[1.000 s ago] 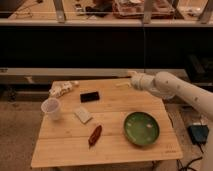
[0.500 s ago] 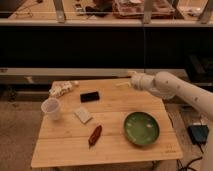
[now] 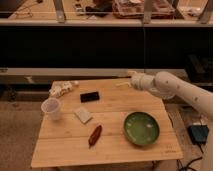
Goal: Place the pepper in the ceramic cup
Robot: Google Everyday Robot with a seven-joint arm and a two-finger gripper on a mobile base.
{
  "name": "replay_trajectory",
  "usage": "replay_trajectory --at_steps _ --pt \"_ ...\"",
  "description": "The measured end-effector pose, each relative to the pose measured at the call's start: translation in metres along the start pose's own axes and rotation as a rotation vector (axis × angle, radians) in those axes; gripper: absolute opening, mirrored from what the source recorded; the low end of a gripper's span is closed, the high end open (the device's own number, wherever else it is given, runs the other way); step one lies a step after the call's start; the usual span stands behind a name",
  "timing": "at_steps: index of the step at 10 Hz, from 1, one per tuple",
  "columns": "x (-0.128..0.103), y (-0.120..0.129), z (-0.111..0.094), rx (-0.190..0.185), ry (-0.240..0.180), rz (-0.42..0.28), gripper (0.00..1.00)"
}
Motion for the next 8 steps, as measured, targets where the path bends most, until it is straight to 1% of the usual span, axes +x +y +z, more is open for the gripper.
replay_trajectory --at_steps 2,3,4,5,6,7,8 --pt "-0.009 0.003 -0.003 -0.039 -0.001 -0.022 0.73" --pt "-0.018 0.007 -0.006 -0.073 -0.001 -0.043 0.73" --pt "-0.034 0.015 -0.010 -0.131 0.004 -0.091 0.73" --pt "-0.054 0.030 -0.019 -0.225 0.031 -0.195 0.73" --pt "-0.063 0.037 -0.024 -0.277 0.055 -0.270 0.73" --pt "-0.072 0.045 -0.030 -0.338 0.091 -0.370 0.73" --pt "-0.078 0.048 -0.037 -0.387 0.136 -0.487 0.73"
